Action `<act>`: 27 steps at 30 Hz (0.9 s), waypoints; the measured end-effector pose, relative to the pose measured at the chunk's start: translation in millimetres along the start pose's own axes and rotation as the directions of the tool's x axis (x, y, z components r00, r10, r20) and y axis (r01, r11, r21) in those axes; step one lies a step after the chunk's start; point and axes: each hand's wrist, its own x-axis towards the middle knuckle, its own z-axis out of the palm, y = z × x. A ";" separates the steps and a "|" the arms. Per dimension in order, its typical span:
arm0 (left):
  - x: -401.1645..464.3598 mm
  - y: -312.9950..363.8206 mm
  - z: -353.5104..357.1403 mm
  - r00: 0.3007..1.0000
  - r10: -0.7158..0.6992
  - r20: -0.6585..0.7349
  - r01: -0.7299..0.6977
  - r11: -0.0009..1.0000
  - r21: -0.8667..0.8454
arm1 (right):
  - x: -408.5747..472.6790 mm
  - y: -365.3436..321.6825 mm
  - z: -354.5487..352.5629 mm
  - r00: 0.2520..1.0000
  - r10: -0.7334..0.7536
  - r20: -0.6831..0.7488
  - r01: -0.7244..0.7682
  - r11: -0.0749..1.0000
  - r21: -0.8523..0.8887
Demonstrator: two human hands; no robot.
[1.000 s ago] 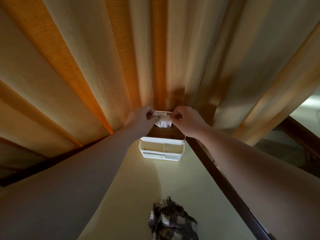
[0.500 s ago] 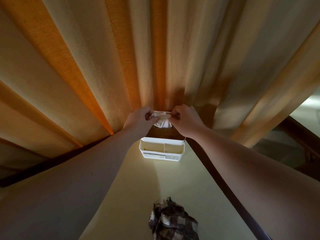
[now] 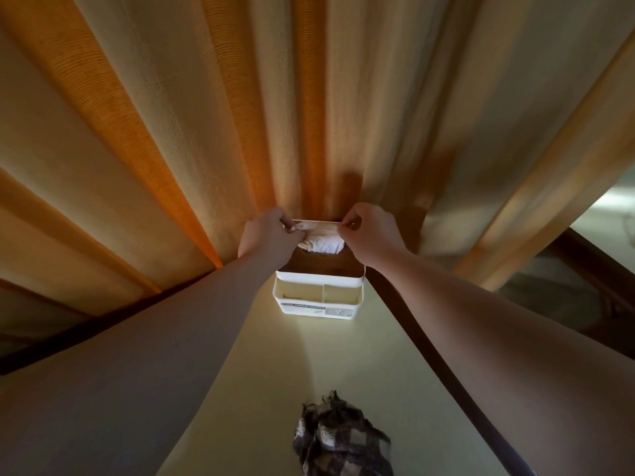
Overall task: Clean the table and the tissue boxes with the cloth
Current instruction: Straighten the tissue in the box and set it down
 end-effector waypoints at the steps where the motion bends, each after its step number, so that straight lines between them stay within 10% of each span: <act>1: 0.2 0.8 -0.1 0.999 -0.031 -0.015 0.030 0.999 -0.045 | 0.1 -0.1 1.0 1.000 0.014 -0.009 -0.014 1.000 0.006; 15: -60.0 -18.3 -24.4 0.997 0.054 0.048 -0.046 0.988 -0.150 | -64.8 -8.1 -7.9 0.994 0.109 -0.015 -0.108 0.994 0.029; 27: -218.8 -96.9 -26.1 0.996 -0.027 0.089 0.040 0.988 -0.149 | -225.4 -0.8 14.5 0.921 0.000 0.389 0.099 0.967 -0.233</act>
